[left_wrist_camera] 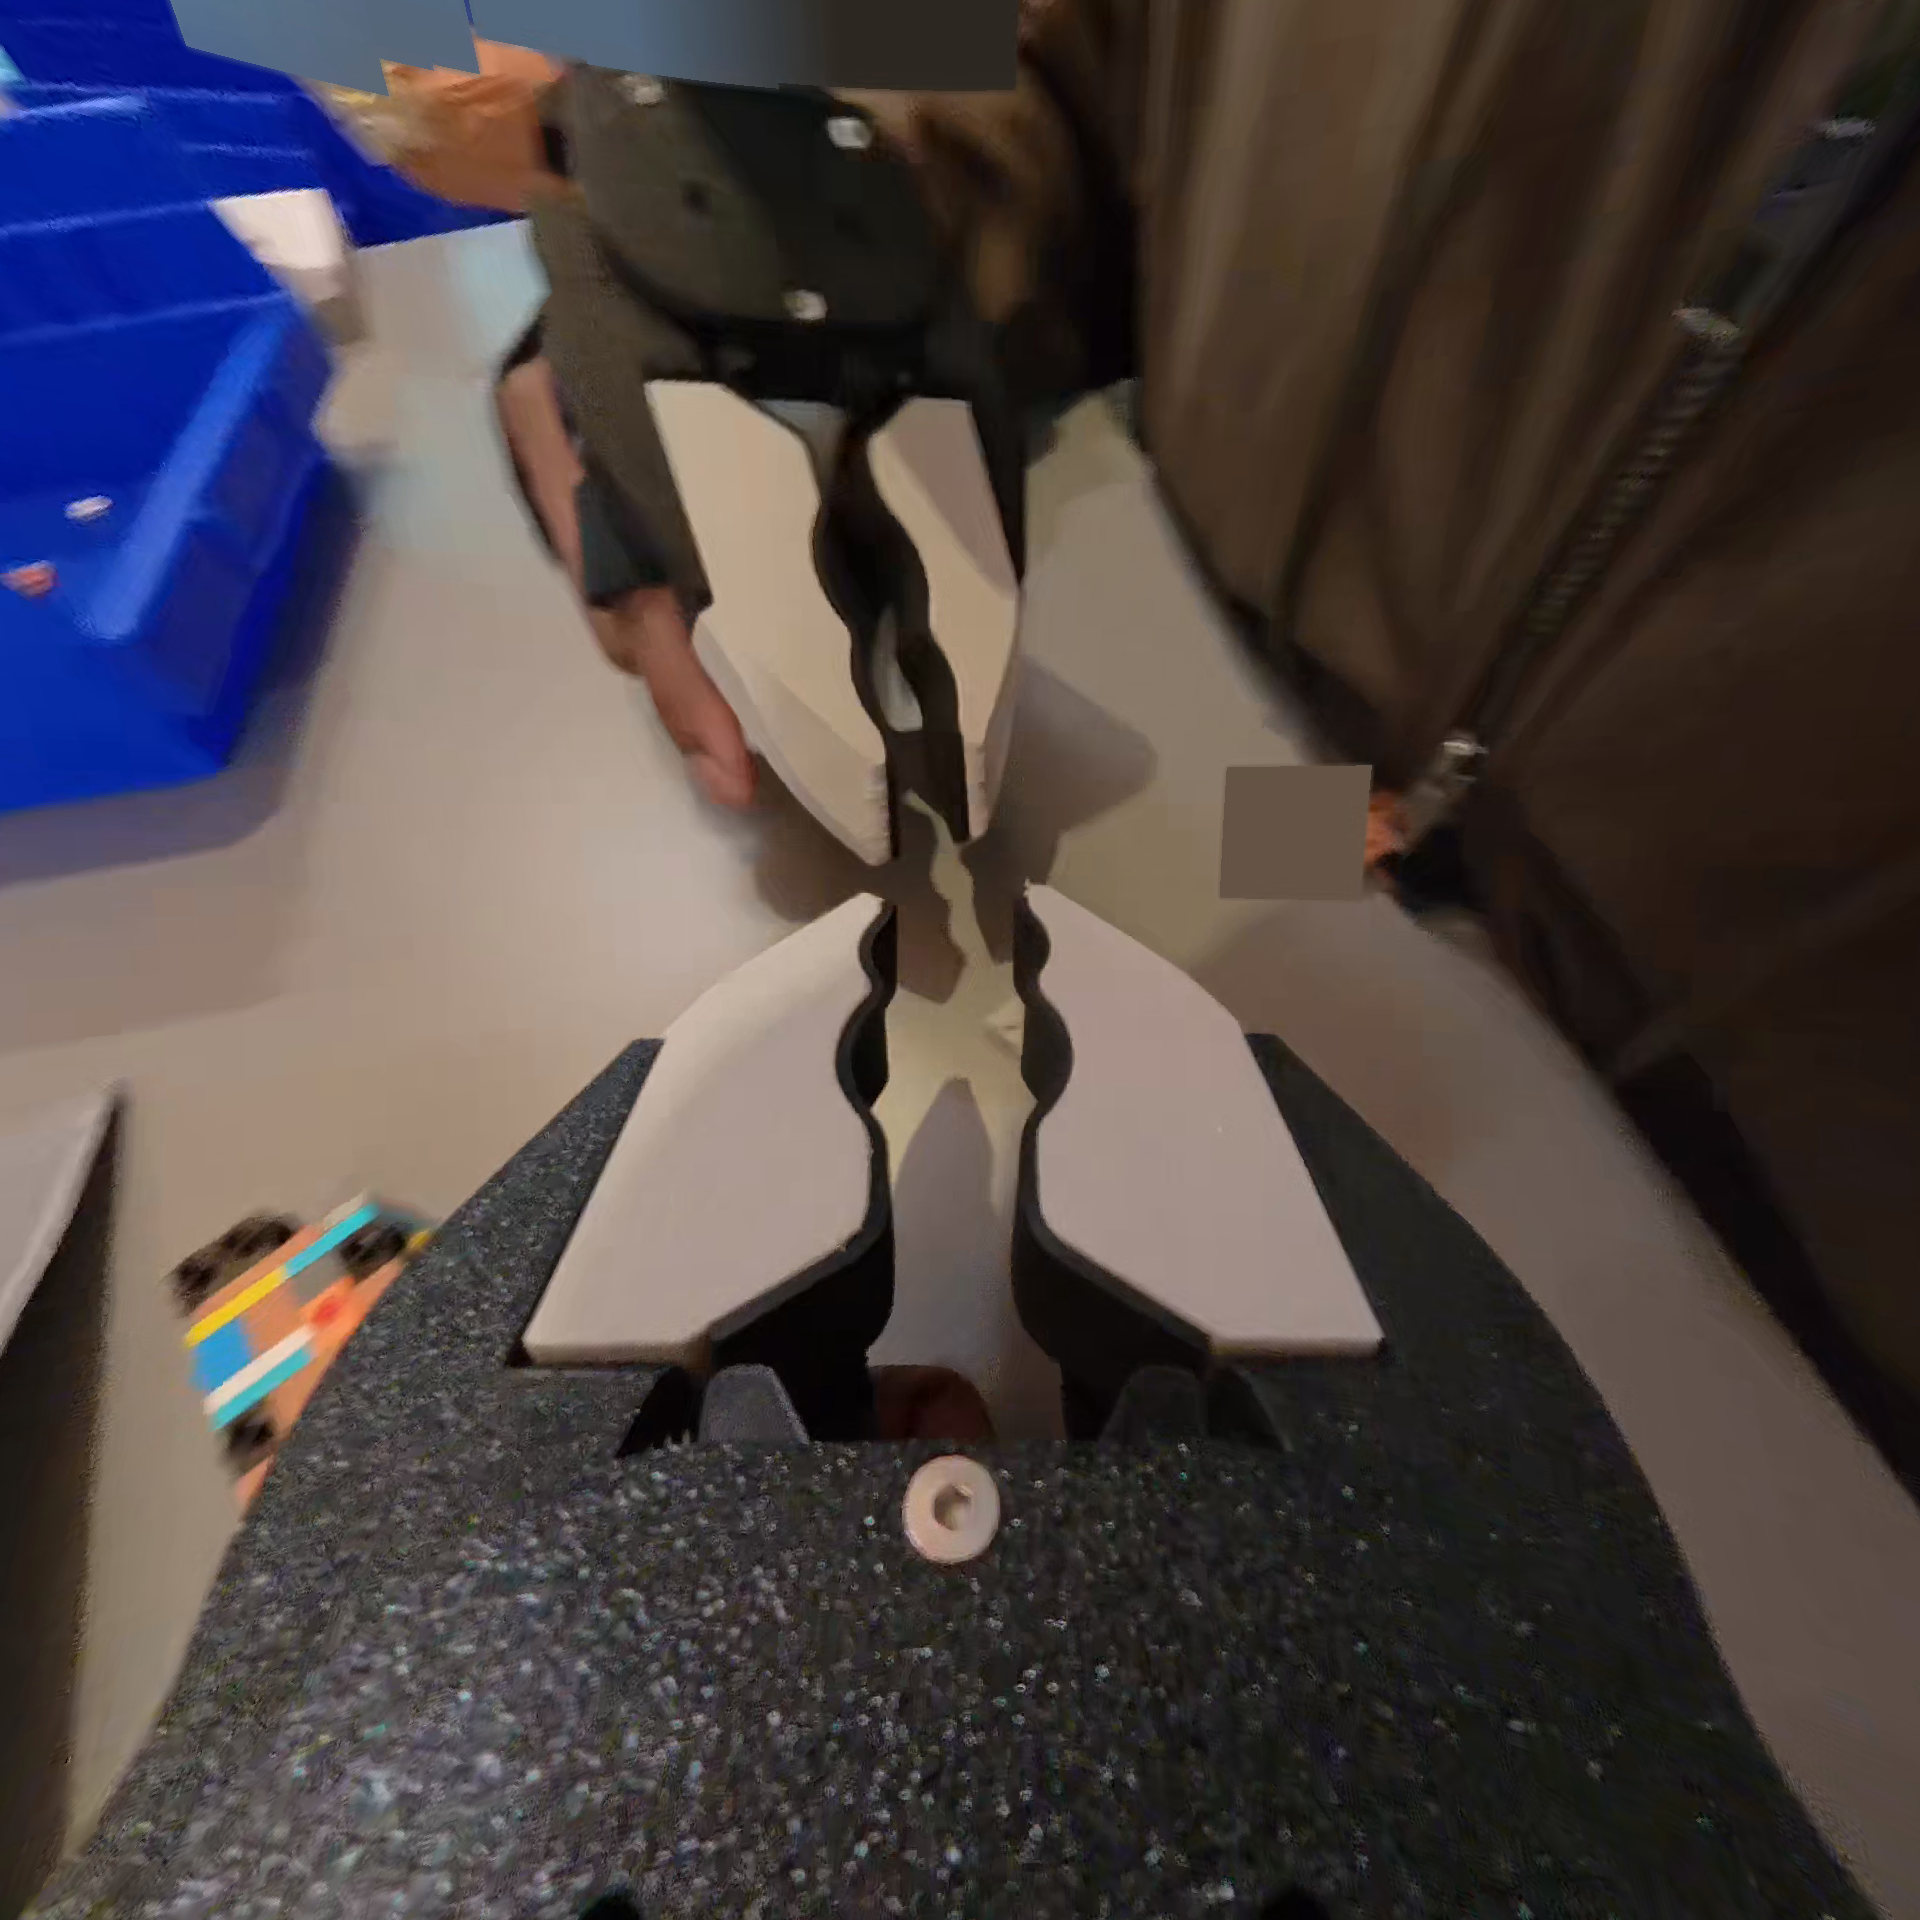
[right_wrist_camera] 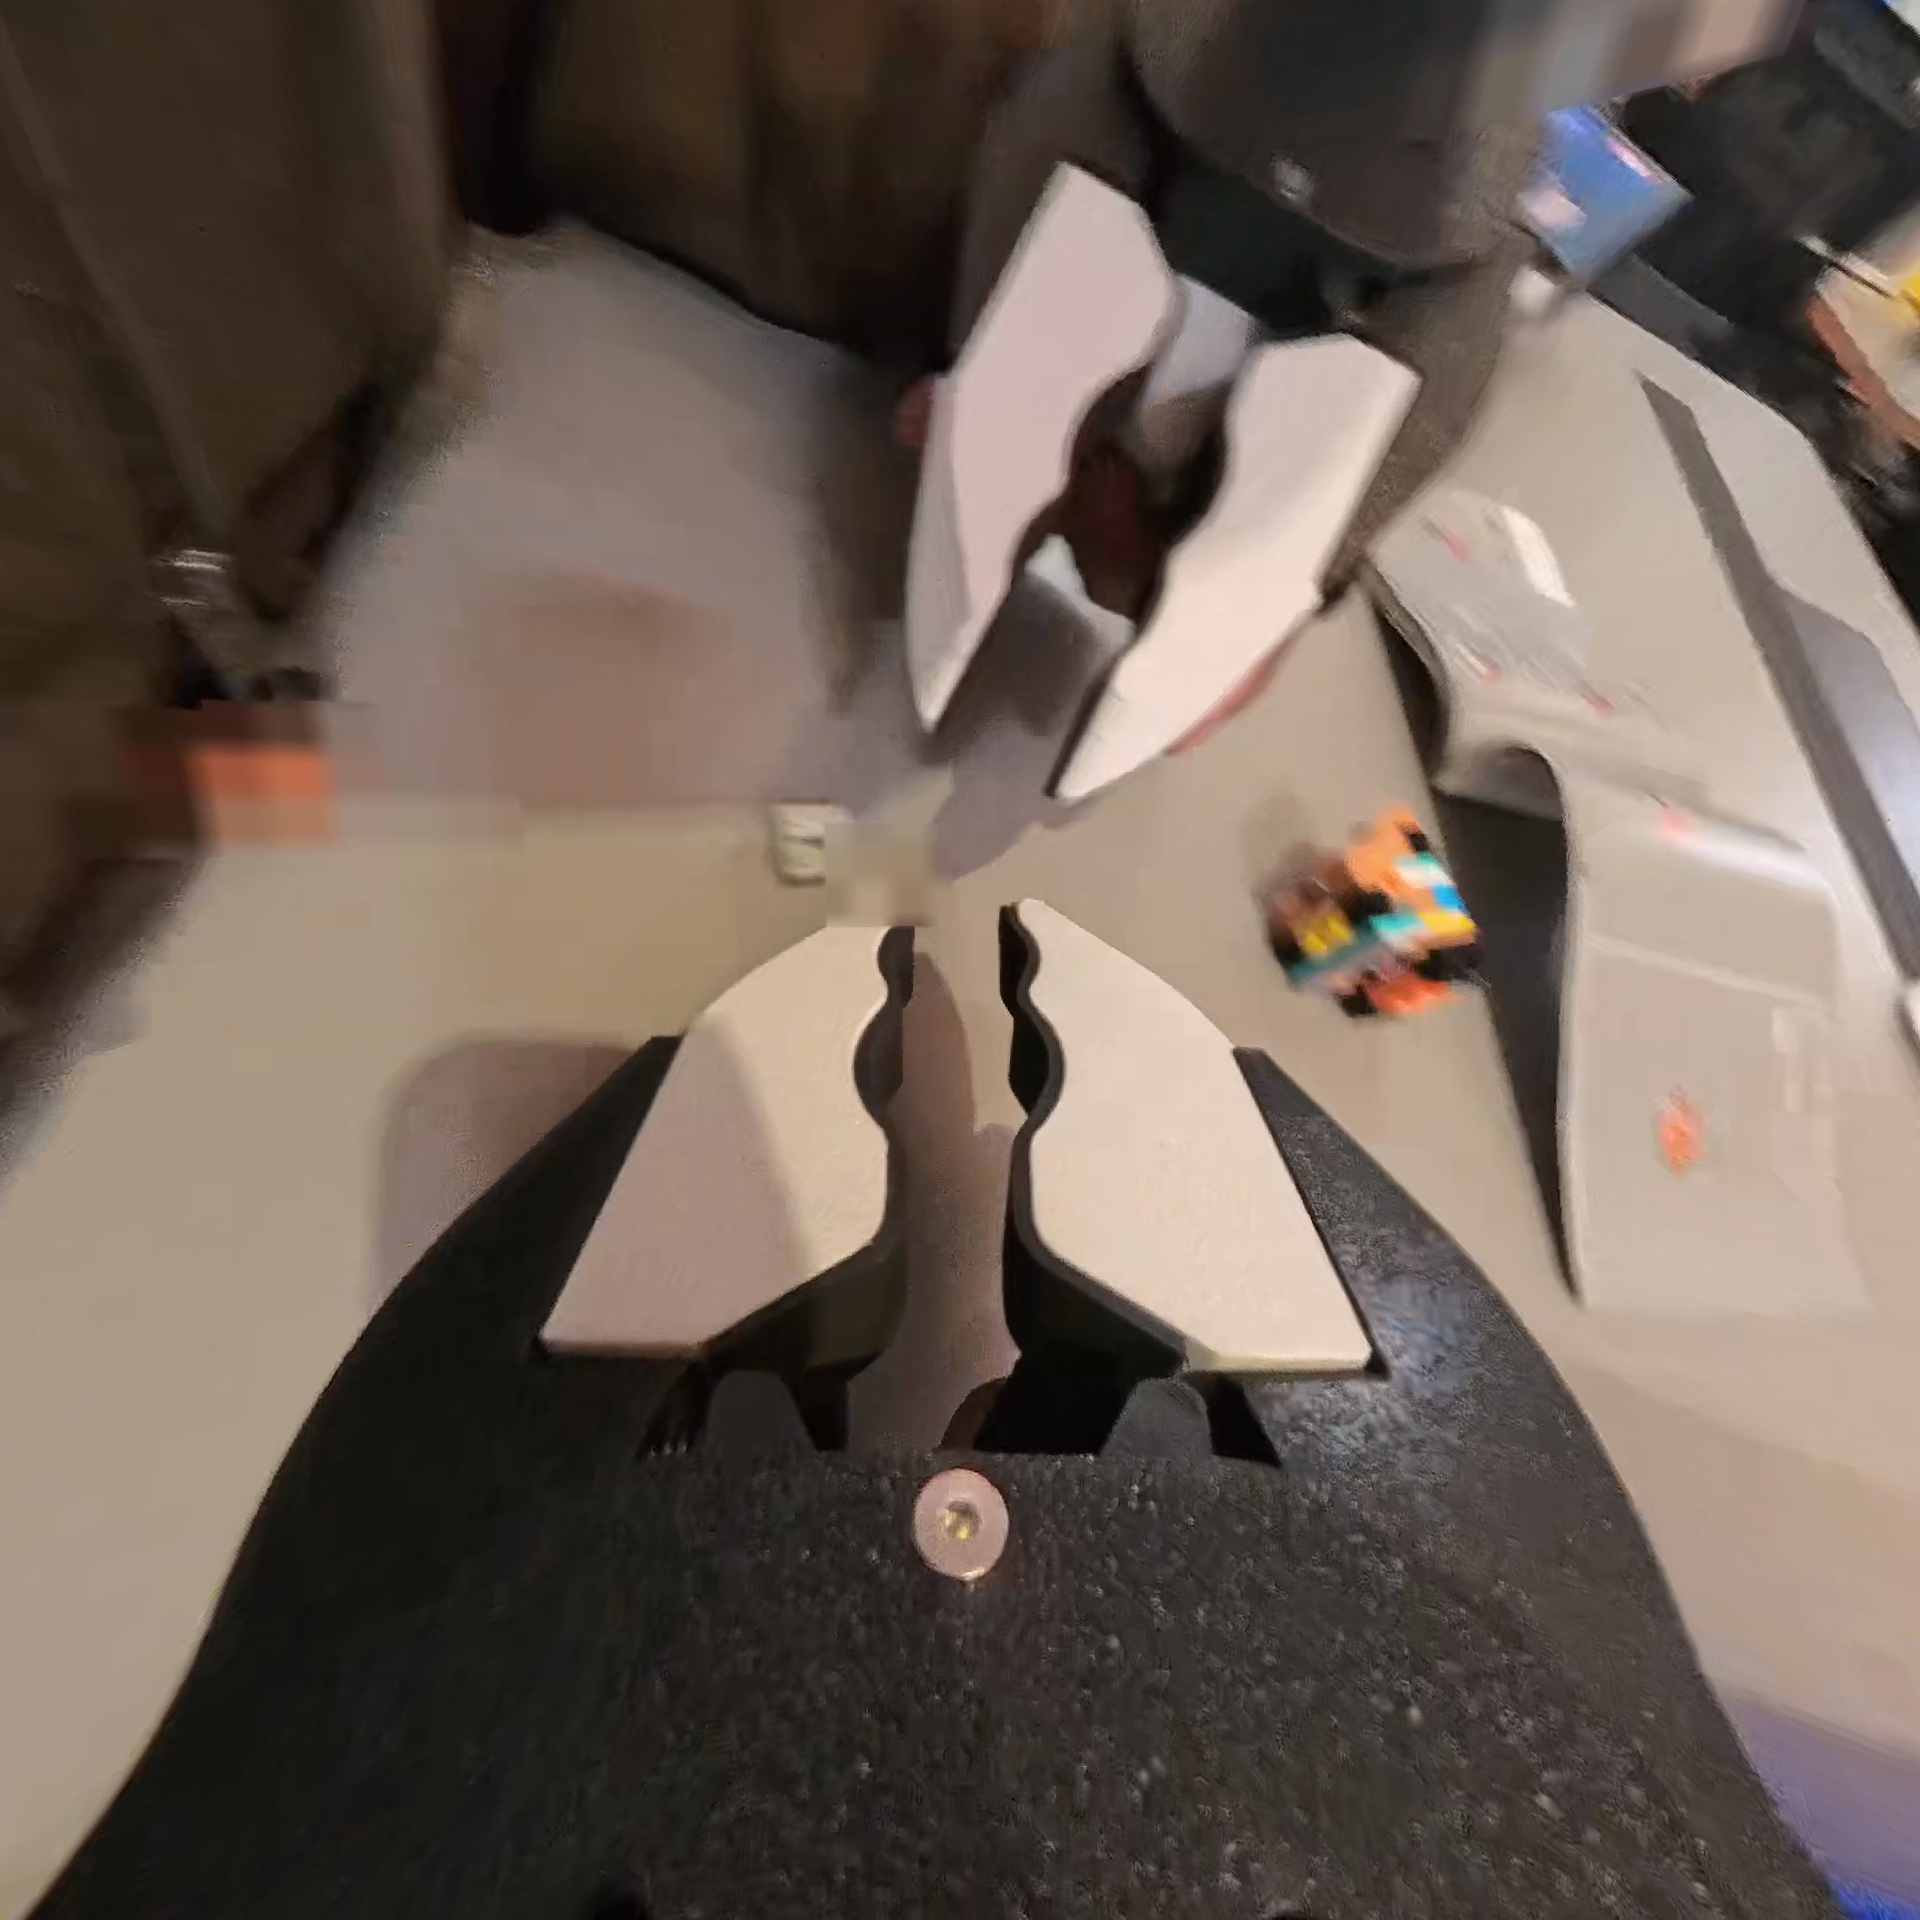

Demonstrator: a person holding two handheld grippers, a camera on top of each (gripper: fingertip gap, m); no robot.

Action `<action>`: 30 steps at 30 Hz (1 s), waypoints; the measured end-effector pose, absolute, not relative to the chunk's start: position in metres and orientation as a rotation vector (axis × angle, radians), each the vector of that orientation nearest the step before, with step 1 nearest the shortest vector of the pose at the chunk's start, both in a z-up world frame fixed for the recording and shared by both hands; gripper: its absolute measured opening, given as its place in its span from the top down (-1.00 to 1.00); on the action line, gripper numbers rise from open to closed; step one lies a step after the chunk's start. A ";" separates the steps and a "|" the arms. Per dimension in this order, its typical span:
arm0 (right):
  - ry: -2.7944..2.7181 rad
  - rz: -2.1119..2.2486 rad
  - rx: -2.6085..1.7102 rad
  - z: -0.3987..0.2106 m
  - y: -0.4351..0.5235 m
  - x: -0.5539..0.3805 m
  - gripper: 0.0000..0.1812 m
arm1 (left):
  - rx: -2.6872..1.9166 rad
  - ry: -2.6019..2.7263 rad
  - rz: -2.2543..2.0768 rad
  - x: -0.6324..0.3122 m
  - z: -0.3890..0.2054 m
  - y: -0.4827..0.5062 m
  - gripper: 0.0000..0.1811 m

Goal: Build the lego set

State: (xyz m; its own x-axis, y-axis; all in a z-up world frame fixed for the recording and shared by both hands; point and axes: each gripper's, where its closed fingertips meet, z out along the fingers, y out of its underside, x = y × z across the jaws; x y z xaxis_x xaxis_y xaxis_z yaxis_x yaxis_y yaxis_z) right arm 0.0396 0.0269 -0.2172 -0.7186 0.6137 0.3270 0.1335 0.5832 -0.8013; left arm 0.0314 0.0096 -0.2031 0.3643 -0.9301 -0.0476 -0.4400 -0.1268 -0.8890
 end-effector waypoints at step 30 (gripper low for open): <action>-2.529 1.198 -0.425 -0.231 -0.010 0.099 0.78 | -1.744 1.780 -0.735 0.115 -0.259 -0.070 0.60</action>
State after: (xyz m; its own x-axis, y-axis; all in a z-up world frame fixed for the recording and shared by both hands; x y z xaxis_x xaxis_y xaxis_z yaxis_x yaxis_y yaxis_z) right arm 0.0988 -0.0103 -0.2311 -0.9080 0.3915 0.1491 0.1327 0.6064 -0.7840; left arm 0.1152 -0.0697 -0.2591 -0.0200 -0.9998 -0.0021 -0.7073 0.0156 -0.7068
